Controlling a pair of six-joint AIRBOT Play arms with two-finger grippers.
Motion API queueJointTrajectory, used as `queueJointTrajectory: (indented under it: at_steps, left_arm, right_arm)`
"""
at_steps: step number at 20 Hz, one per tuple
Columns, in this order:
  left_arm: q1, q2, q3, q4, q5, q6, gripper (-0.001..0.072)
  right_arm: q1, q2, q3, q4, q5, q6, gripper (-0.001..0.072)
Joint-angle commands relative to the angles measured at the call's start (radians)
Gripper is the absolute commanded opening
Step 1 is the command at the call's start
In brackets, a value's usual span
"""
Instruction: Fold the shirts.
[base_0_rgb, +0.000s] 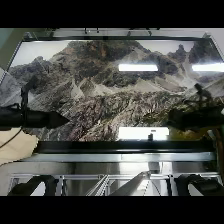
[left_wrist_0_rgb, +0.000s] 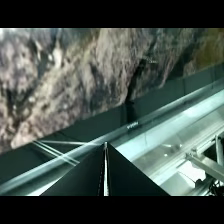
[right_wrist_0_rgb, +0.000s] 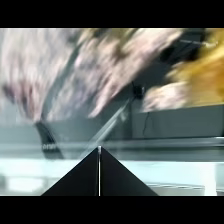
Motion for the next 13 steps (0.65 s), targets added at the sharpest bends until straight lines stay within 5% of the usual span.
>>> queueJointTrajectory:
  at_steps: [1, 13]
  left_arm:
    - [0.0, 0.097, -0.127, -0.002, 0.002, -0.002, 0.0017]
    - [0.0, 0.107, -0.142, -0.002, 0.002, -0.002, 0.0016]
  right_arm:
    - [0.174, 0.009, -0.089, 0.023, -0.126, 0.029, 0.003]
    - [0.173, 0.0, -0.089, 0.068, -0.127, 0.029, 0.0029]
